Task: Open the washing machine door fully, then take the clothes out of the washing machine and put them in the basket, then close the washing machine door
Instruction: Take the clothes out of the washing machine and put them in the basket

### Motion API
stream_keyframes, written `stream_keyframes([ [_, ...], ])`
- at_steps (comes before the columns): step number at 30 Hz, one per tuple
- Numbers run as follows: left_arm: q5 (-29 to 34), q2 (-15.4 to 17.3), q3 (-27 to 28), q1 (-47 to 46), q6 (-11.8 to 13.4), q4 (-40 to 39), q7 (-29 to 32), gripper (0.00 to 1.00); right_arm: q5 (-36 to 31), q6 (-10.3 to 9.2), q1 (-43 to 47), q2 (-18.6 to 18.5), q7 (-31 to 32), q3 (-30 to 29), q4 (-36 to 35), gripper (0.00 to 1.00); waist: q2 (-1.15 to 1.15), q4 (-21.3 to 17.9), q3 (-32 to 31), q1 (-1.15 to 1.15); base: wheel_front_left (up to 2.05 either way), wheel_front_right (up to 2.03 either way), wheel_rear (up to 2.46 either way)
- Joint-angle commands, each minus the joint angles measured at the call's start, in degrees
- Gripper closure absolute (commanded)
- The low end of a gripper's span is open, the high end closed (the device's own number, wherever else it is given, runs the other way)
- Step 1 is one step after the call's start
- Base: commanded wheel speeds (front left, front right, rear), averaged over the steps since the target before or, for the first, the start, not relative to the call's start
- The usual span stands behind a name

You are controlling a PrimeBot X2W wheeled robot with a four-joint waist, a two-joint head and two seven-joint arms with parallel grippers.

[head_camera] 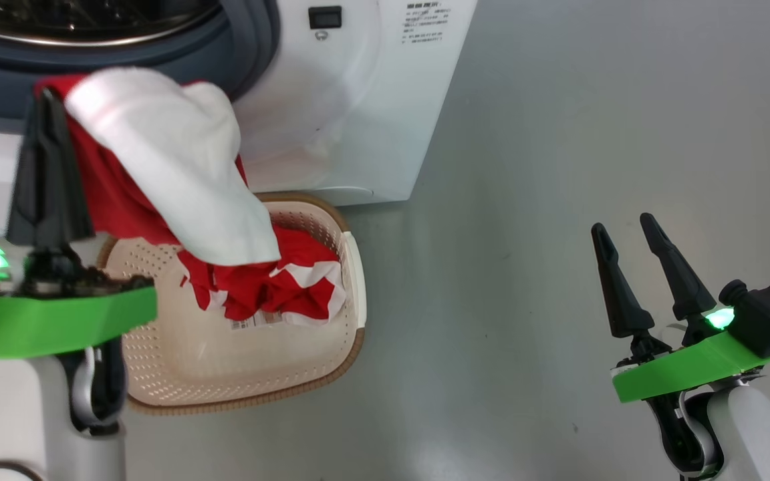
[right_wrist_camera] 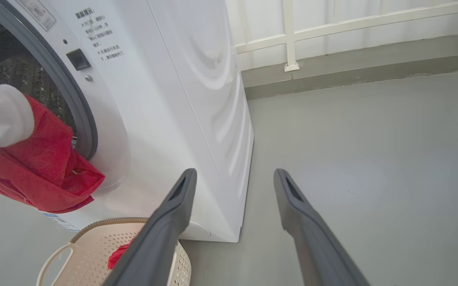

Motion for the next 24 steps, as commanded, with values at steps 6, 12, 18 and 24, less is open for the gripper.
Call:
stream_keyframes([
  [6, 0.0, 0.7, -0.2, 3.4, 0.3, 8.5, -0.1, 1.00, -0.2, 0.29, -1.8, -0.1, -0.4, 1.3, -1.8, 0.00, 0.00, -0.4, 3.7, 0.00, 0.00, 0.00, 0.00],
  [12, 1.0, 0.7, -0.8, 1.4, 0.3, 18.4, -0.1, 1.00, -0.1, 0.29, -3.7, 0.2, -0.4, 1.9, -2.0, 0.00, 0.00, -1.0, 7.1, 0.00, 0.00, 0.00, 0.00],
  [18, 2.1, 0.7, -0.4, -1.8, 0.2, 27.1, -0.1, 1.00, 0.0, 0.29, -5.0, 0.5, -0.4, 2.0, -2.3, 0.00, 0.00, -1.5, 10.2, 0.00, 0.00, 0.00, 0.00],
  [24, 3.9, 0.7, -0.3, -6.0, 0.0, 36.5, -0.1, 1.00, 0.1, 0.29, -6.9, 0.8, -0.4, 2.0, -2.7, 0.00, 0.00, -2.2, 13.9, 0.00, 0.00, 0.00, 0.00],
])
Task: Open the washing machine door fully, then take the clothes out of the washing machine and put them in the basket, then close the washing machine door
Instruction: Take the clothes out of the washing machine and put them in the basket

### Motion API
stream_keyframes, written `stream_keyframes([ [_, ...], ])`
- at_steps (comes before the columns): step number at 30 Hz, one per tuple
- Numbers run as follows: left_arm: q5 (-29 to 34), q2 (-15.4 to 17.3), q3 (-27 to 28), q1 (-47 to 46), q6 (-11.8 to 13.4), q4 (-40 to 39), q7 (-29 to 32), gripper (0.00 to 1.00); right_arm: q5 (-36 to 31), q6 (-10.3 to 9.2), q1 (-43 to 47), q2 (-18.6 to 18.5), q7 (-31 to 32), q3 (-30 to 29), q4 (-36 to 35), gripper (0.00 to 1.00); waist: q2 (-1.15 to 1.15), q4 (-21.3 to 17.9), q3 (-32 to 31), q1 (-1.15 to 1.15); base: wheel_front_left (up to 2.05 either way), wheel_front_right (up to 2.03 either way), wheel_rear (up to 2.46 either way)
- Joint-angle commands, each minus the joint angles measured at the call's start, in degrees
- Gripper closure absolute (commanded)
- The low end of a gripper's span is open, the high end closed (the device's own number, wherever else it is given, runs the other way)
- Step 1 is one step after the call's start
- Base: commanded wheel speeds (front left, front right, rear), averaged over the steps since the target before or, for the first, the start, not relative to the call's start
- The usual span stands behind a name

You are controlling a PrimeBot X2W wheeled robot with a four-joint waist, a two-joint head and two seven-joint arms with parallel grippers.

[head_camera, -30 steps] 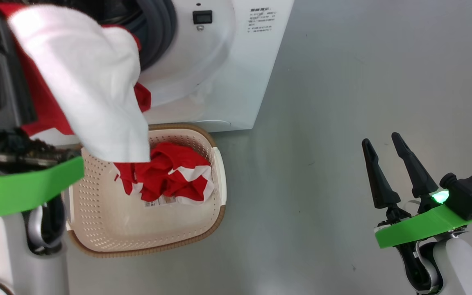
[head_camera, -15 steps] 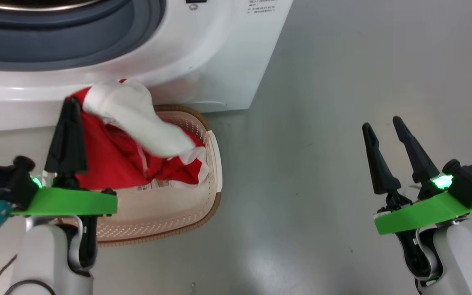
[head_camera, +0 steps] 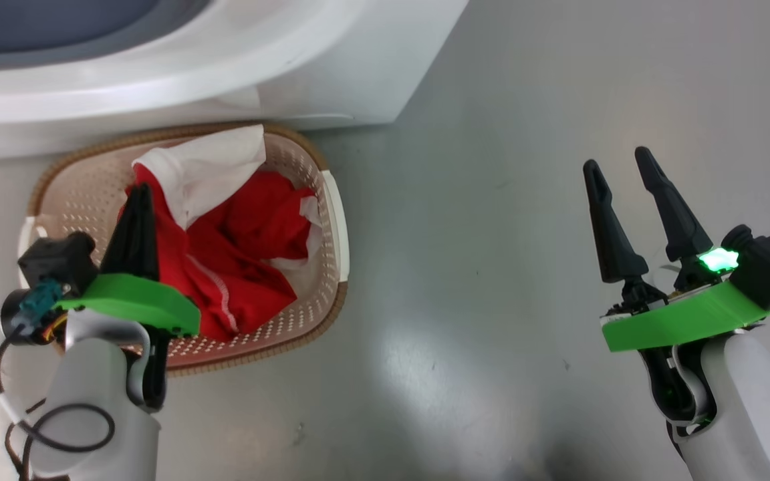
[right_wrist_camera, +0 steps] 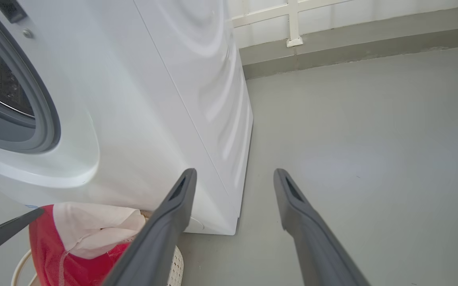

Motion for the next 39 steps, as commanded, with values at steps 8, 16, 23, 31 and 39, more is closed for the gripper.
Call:
stream_keyframes([
  [8, 3.4, 1.5, 0.4, -4.1, -0.3, 8.5, -0.1, 1.00, 0.1, 0.29, -1.0, 0.7, -0.4, 1.5, -1.6, 0.00, -0.01, -1.8, 5.1, 0.00, 0.00, 0.00, 0.00],
  [16, 4.9, 2.9, 0.1, -9.4, -0.1, 16.7, -0.1, 1.00, 0.2, 0.29, -1.8, 0.7, -0.4, 1.9, -2.0, 0.00, -0.01, -2.4, 7.8, 0.00, 0.00, 0.00, 0.00],
  [23, 5.1, 3.6, 0.6, -13.0, 1.0, 23.5, -0.1, 1.00, 0.2, 0.29, -2.7, 0.8, -0.4, 2.6, -2.0, 0.00, -0.01, -3.0, 9.2, 0.00, 0.00, 0.00, 0.00],
  [31, 5.0, 3.8, 0.7, -14.9, 1.7, 26.8, -0.1, 0.89, 0.2, 0.29, -3.1, 1.0, -0.4, 2.9, -1.6, 0.00, -0.01, -3.5, 9.0, 0.00, 0.00, 0.00, 0.00],
  [39, 4.1, 3.5, 1.5, -13.7, 1.7, 26.0, -0.1, 0.01, 0.1, 0.29, -2.6, 0.9, -0.4, 2.5, -1.1, 0.00, -0.01, -2.6, 6.8, 0.00, 0.00, 0.00, 0.00],
])
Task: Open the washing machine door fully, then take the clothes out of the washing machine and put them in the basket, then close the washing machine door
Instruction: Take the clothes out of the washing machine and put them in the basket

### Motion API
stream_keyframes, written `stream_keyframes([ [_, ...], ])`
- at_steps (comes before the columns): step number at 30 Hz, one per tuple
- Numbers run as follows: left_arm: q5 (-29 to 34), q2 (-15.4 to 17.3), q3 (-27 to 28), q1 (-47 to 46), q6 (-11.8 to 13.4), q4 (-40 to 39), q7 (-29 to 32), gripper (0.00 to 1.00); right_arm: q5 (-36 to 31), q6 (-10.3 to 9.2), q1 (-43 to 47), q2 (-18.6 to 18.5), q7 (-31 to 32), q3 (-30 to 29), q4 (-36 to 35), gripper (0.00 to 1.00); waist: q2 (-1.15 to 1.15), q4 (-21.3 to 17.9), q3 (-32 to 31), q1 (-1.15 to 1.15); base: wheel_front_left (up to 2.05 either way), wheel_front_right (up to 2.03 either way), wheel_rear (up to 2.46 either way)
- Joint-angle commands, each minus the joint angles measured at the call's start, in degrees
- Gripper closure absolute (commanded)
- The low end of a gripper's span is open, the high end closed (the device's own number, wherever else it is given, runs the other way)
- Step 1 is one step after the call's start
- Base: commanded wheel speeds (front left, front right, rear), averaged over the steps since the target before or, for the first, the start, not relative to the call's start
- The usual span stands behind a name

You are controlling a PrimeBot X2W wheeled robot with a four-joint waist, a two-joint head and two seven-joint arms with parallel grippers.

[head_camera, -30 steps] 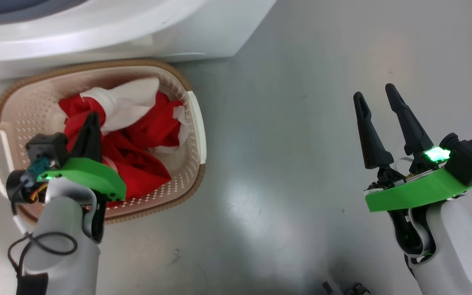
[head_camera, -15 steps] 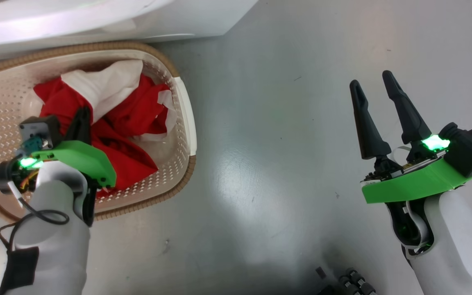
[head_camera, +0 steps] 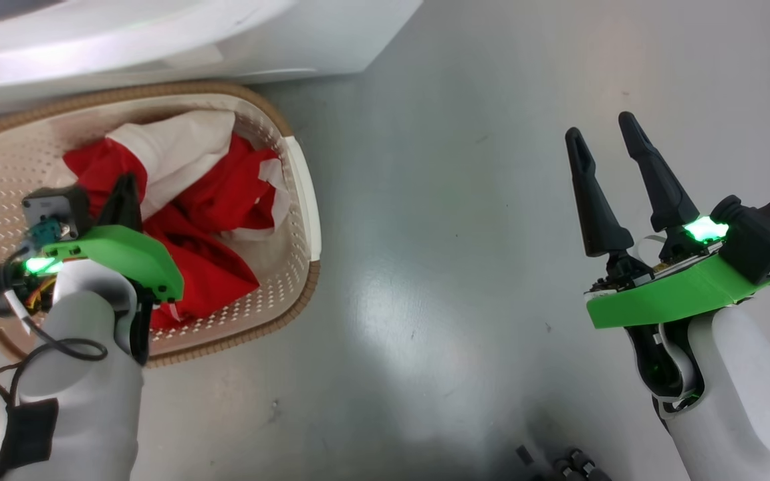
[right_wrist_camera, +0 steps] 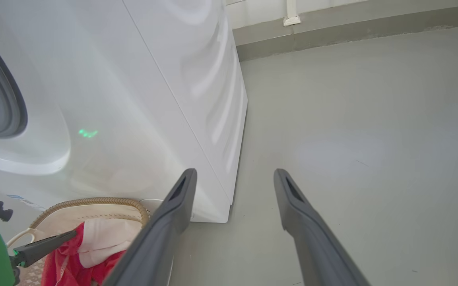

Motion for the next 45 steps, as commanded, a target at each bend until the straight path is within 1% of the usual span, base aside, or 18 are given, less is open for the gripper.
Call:
stream_keyframes([
  [1, -0.4, 1.6, 1.3, 2.6, 0.2, -1.3, -0.1, 0.00, 0.1, 0.28, 1.9, -0.1, -0.4, 0.6, -0.9, 0.00, 0.00, 0.6, -1.2, 0.00, 0.00, 0.00, 0.00],
  [12, -1.6, 0.7, 2.9, 8.2, -0.7, -6.4, -0.1, 0.00, 0.1, 0.28, 3.8, -0.9, -0.4, 0.3, 0.7, 0.00, 0.00, 2.4, -8.9, 0.00, 0.00, 0.00, 0.00],
  [26, -1.5, -0.2, 3.1, 18.2, -1.8, -19.1, -0.1, 0.00, 0.0, 0.28, 8.9, -2.4, -0.4, -0.5, 2.5, 0.00, 0.00, 4.7, -20.7, 0.00, 0.00, 0.00, 0.00],
  [35, -2.7, -0.6, 1.4, 26.6, -1.9, -28.4, -0.1, 0.00, 0.0, 0.28, 12.8, -3.4, -0.4, -0.8, 3.3, 0.00, 0.00, 5.6, -27.6, 0.00, 0.00, 0.00, 0.00],
  [36, -3.0, -0.7, 0.9, 28.3, -1.9, -30.4, -0.1, 0.00, 0.0, 0.28, 13.6, -3.5, -0.4, -0.9, 3.4, 0.00, 0.00, 5.9, -28.8, 0.00, 0.00, 0.00, 0.00],
  [45, -3.2, -0.7, 0.0, 34.4, -1.9, -37.8, -0.1, 0.00, 0.0, 0.28, 17.2, -3.9, -0.4, -1.7, 3.8, 0.00, 0.00, 6.6, -33.6, 0.00, 0.00, 0.00, 0.00],
])
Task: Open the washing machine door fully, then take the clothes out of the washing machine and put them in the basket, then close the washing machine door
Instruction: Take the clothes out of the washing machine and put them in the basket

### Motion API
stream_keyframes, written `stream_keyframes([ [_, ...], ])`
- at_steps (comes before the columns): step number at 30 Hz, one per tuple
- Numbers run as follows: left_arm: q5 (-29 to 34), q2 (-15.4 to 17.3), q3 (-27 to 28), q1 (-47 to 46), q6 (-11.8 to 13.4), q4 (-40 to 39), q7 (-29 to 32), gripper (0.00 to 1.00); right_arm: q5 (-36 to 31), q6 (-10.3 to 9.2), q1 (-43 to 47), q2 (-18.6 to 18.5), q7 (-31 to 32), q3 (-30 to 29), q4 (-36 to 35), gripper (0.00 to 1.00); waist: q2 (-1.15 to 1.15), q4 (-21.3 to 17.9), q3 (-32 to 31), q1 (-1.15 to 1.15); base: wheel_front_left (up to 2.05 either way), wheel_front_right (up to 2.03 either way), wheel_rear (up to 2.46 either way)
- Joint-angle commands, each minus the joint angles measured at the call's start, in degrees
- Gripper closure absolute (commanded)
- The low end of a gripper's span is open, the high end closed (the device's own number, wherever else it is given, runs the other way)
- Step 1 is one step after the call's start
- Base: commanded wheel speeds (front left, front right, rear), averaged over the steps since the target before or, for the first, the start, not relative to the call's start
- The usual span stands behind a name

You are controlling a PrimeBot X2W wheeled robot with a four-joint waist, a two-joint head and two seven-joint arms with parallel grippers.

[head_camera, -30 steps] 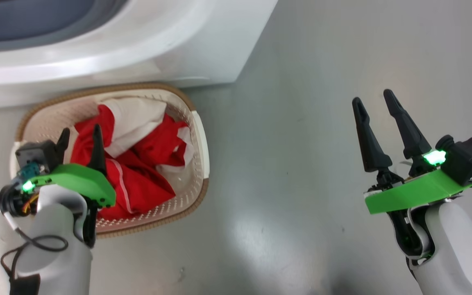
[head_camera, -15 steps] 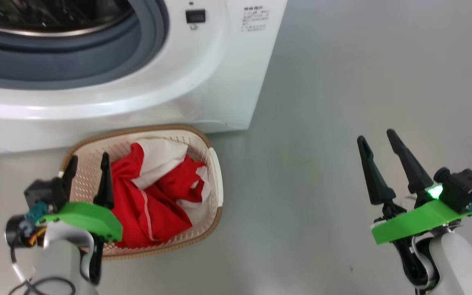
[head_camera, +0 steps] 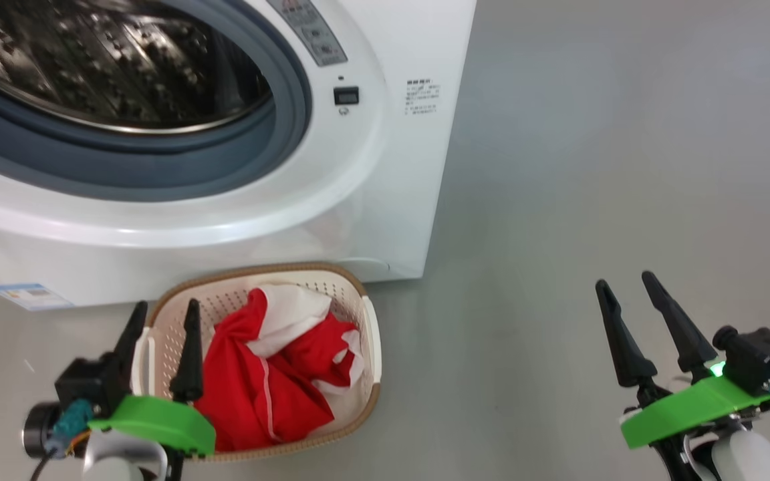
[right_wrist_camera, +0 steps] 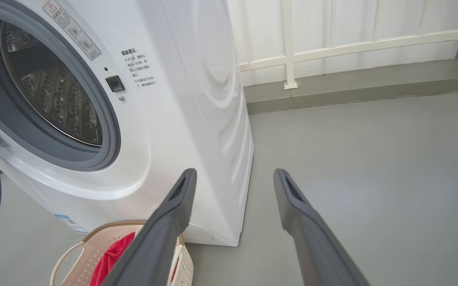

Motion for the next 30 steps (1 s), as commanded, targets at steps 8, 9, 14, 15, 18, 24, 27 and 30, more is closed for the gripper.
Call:
stream_keyframes([
  [8, -0.3, 1.1, 1.4, 7.0, -0.3, -7.4, -0.1, 0.00, -0.1, 0.29, 4.2, -0.9, -0.4, 0.5, -1.0, 0.00, 0.00, 0.7, -6.5, 0.00, 0.00, 0.00, 0.00],
  [9, -0.2, 1.1, 1.4, 7.7, -0.3, -8.1, -0.1, 0.00, -0.1, 0.29, 4.7, -1.0, -0.4, 0.4, -1.0, 0.00, 0.00, 0.7, -7.0, 0.00, 0.00, 0.00, 0.00],
  [14, -0.5, 1.1, 1.5, 11.2, -0.3, -10.9, -0.1, 0.00, -0.1, 0.29, 6.8, -1.1, -0.4, 0.0, -1.1, 0.00, 0.00, 0.8, -8.9, 0.00, 0.00, 0.00, 0.00],
  [15, -0.5, 1.1, 1.5, 11.9, -0.3, -11.4, -0.1, 0.00, -0.2, 0.29, 7.2, -1.1, -0.4, -0.1, -1.1, 0.00, 0.00, 0.8, -9.2, 0.00, 0.00, 0.00, 0.00],
  [18, -0.7, 1.1, 1.8, 14.1, -0.3, -12.9, -0.1, 0.00, -0.2, 0.29, 8.4, -1.2, -0.4, -0.4, -1.2, 0.00, 0.00, 0.8, -10.2, 0.00, 0.00, 0.00, 0.00],
  [24, -1.3, 1.1, 2.1, 17.8, -0.3, -15.4, -0.1, 0.00, -0.3, 0.29, 10.3, -1.3, -0.4, -0.9, -1.3, 0.00, 0.00, 0.8, -11.8, 0.00, 0.00, 0.00, 0.00],
  [27, -1.3, 1.1, 2.2, 19.1, -0.3, -16.3, -0.1, 0.00, -0.3, 0.29, 11.1, -1.3, -0.4, -1.2, -1.4, 0.00, 0.00, 0.8, -12.3, 0.00, 0.00, 0.00, 0.00],
  [30, -1.3, 1.1, 2.3, 19.9, -0.3, -16.8, -0.1, 0.00, -0.3, 0.29, 11.5, -1.3, -0.4, -1.4, -1.5, 0.00, 0.00, 0.9, -12.5, 0.00, 0.00, 0.00, 0.00],
])
